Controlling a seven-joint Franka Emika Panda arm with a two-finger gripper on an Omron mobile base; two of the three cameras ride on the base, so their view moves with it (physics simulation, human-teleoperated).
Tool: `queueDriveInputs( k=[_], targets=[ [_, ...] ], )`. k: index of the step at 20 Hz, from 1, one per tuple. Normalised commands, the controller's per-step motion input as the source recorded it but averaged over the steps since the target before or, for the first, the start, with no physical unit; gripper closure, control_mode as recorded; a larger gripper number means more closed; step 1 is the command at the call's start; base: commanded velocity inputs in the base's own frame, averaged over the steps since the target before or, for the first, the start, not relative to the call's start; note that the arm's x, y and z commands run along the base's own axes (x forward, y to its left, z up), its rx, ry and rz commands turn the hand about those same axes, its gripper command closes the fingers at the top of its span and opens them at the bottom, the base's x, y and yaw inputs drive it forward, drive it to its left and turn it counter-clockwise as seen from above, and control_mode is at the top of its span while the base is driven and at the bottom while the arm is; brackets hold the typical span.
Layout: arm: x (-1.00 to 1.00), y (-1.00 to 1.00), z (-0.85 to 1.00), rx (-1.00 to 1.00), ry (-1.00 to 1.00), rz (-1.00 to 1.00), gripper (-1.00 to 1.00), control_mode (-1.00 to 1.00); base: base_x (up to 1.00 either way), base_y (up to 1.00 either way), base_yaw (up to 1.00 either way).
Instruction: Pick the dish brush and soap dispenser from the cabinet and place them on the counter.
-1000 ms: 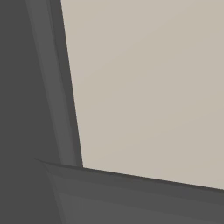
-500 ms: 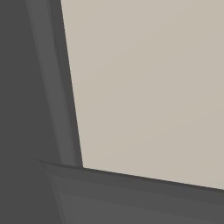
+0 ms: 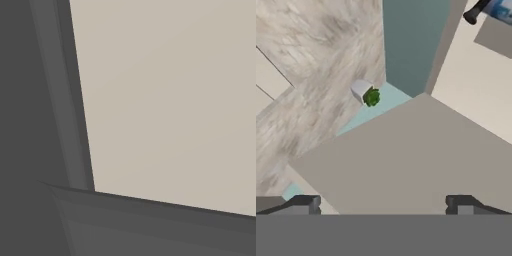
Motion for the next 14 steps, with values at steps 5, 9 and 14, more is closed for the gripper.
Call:
queueDriveInputs(
  k=[5, 9, 14],
  targets=[
    [0.0, -0.35, 0.0, 0.0, -0.01, 0.0, -1.0, -1.0, 0.0, 0.0, 0.0],
    [0.0, -0.36, 0.0, -0.03, 0.0, 0.0, -1.0, -1.0, 0.0, 0.0, 0.0],
    [0.04, -0.32, 0.0, -0.06, 0.0, 0.0, -1.0, -1.0, 0.0, 0.0, 0.0]
  ],
)
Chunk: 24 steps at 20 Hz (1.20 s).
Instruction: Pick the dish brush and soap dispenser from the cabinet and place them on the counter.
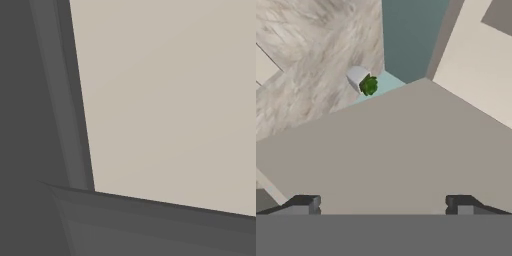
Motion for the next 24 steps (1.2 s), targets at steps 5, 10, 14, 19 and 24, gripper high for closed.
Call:
queueDriveInputs(
  k=[5, 10, 14, 19, 24],
  targets=[
    [0.15, -0.22, 0.0, -0.05, 0.02, -0.09, -1.0, -1.0, 0.0, 0.0, 0.0],
    [0.13, -0.17, 0.0, -0.01, 0.05, -0.19, -1.0, -1.0, 0.0, 0.0, 0.0],
    [0.08, -0.07, 0.01, 0.0, 0.01, -0.17, -1.0, -1.0, 0.0, 0.0, 0.0],
    [-0.08, -0.28, 0.09, 0.0, 0.0, -0.06, -1.0, -1.0, 0.0, 0.0, 0.0],
    [-0.24, -0.48, 0.06, 0.0, 0.0, -0.01, -1.0, -1.0, 0.0, 0.0, 0.0]
  ],
)
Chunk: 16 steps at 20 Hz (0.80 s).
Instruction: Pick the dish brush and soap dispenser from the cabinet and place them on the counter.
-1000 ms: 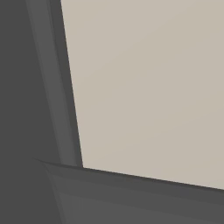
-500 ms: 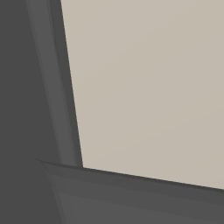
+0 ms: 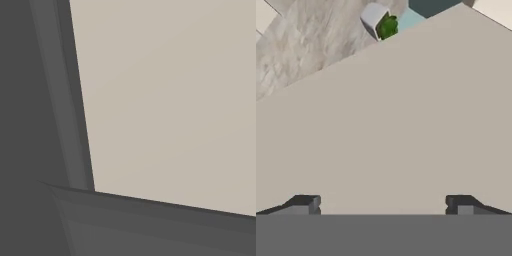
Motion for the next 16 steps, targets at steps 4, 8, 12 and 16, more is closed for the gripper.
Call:
queueDriveInputs(
  k=[4, 8, 12, 16],
  targets=[
    [-0.3, -0.59, 0.01, 0.0, 0.0, 0.0, -1.0, -1.0, 0.0, 0.0, 0.0],
    [-0.3, -0.7, 0.0, 0.0, 0.0, 0.0, -1.0, -1.0, 0.0, 0.0, 0.0],
    [-0.28, -0.76, 0.0, 0.0, 0.0, 0.0, -1.0, -1.0, 0.0, 0.0, 0.0],
    [-0.12, -0.79, 0.0, 0.0, 0.0, 0.0, -1.0, -1.0, 0.0, 0.0, 0.0]
  ],
)
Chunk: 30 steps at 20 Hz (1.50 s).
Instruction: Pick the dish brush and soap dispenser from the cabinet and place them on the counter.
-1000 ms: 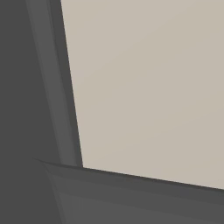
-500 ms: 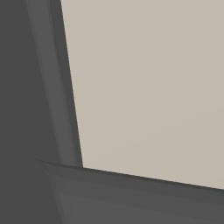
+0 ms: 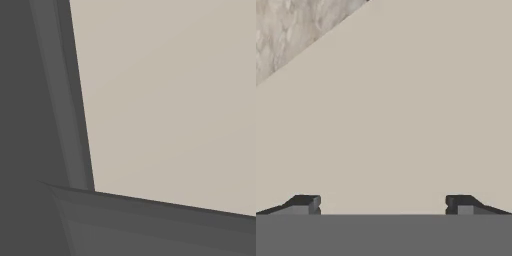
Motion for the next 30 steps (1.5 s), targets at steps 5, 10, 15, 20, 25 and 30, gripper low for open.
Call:
queueDriveInputs(
  k=[5, 10, 15, 20, 25, 30],
  targets=[
    [-0.01, -0.66, 0.0, 0.0, 0.0, 0.0, -1.0, -1.0, 0.0, 0.0, 0.0],
    [0.0, -0.56, 0.0, 0.0, 0.0, 0.0, -1.0, -1.0, 0.0, 0.0, 0.0],
    [0.0, -0.5, 0.0, 0.01, 0.0, 0.0, -1.0, -1.0, 0.0, 0.0, 0.0],
    [0.0, -0.45, 0.0, 0.02, 0.0, 0.0, -1.0, -1.0, 0.0, 0.0, 0.0],
    [0.0, -0.35, 0.0, 0.02, 0.0, 0.0, -1.0, -1.0, 0.0, 0.0, 0.0],
    [-0.1, -0.24, 0.0, 0.0, -0.05, 0.01, -1.0, -1.0, 0.0, 0.0, 0.0]
  ],
)
